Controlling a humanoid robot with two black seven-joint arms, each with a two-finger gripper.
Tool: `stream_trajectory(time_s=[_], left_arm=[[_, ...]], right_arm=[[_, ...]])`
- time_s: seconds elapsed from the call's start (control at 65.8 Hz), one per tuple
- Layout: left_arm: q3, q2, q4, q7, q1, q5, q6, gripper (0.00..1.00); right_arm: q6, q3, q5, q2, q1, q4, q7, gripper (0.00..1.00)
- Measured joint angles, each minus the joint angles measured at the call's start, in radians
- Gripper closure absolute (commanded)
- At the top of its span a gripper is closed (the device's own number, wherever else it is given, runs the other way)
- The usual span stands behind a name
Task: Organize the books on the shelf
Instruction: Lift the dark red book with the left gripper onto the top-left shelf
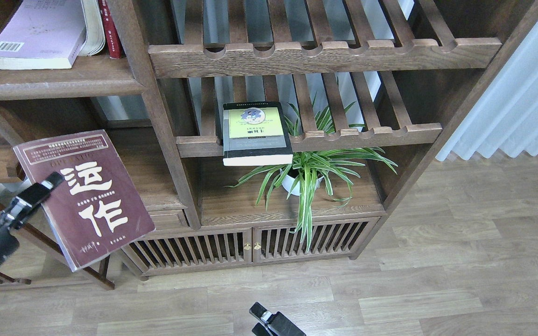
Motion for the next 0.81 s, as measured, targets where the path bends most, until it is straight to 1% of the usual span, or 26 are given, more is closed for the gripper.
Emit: stream_trajectory(time_s=[0.152, 0.319, 0.532, 0.547, 0.805], left_arm=[[0.003, 0.054, 0.002, -0.015, -0.17, -0.005, 0.001, 0.96], [0.007, 0.096, 0.003, -0.021, -0.306, -0.006, 0.001, 0.96], [0.007, 0.142, 0.019, -0.018, -0.411, -0.014, 0.001, 0.95], [0.01, 0.145, 0.032, -0.014, -0.435, -0.014, 0.001, 0.95], [0.013, 0.137, 0.112, -0.002, -0.561, 0.004, 0.001, 0.95]], right_arm=[[0.0, 0.003, 0.0, 0.0, 0.004, -0.008, 0.0, 0.04], [0.0, 0.006, 0.0, 0.0, 0.004, -0.008, 0.0, 0.04], [0.0, 0.006, 0.001, 0.0, 0.004, -0.009, 0.0, 0.04], [0.0, 0.006, 0.001, 0.0, 0.004, -0.009, 0.0, 0.04], [0.0, 0.005, -0.002, 0.0, 0.004, -0.009, 0.0, 0.04]])
